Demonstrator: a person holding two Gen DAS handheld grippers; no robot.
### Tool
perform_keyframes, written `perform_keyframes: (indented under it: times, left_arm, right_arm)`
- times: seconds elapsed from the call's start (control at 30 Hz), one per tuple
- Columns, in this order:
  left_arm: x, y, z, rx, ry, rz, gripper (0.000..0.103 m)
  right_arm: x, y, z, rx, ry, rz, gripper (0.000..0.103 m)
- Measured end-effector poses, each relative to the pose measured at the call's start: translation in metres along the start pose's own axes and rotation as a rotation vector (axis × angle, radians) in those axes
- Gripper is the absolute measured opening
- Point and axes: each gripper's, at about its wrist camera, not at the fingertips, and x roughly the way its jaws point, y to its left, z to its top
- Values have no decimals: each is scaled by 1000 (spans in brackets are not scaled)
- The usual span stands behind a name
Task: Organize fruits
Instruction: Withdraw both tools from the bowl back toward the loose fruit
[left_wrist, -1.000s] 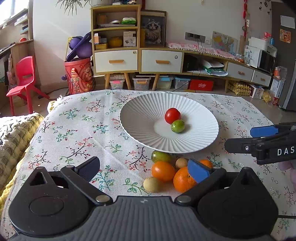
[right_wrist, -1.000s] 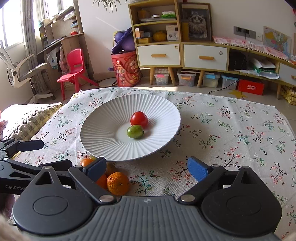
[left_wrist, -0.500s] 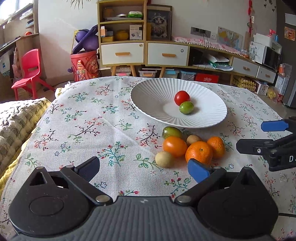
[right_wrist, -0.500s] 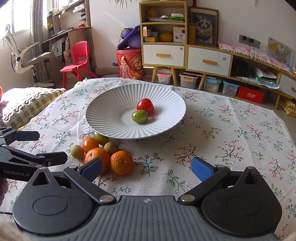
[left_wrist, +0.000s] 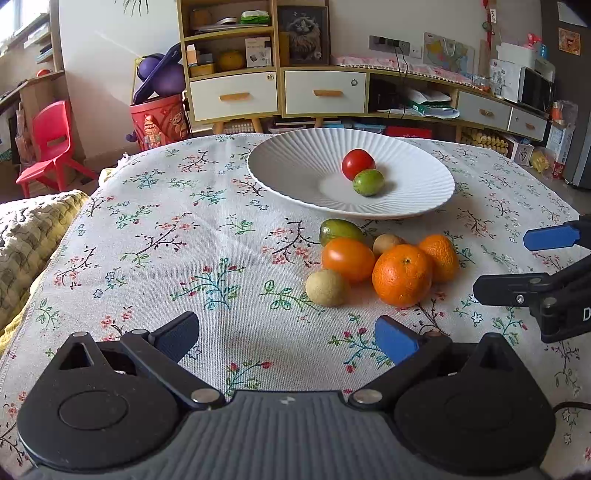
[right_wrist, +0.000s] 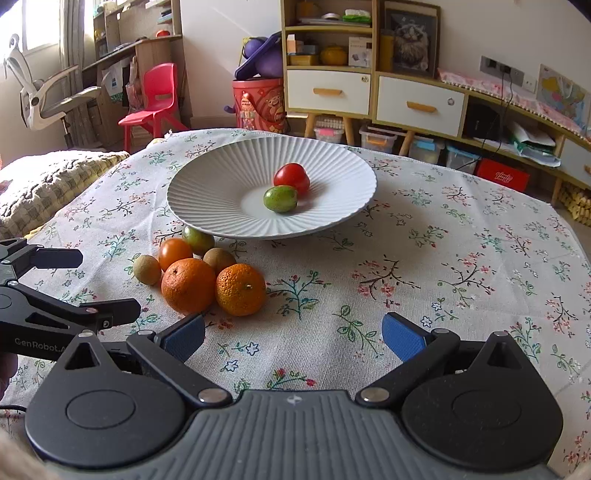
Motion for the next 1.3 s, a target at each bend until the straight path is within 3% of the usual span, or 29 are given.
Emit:
perform_keyframes:
  times: [0.33, 0.67, 0.9, 1.3]
  left_arm:
    - [5, 0, -5, -10, 4, -22, 92]
    - [8, 0, -3, -12, -9, -50, 89]
    - [10, -6, 2, 28, -41, -122, 67]
    - [9, -4, 5, 7, -52, -130, 33]
  right_arm:
    - [14, 6, -9, -50, 49, -14, 102]
    - [18, 4, -6, -30, 32, -2, 101]
    - [20, 5, -2, -32, 27, 12, 95]
    - [21, 6, 4, -55, 22, 18, 75]
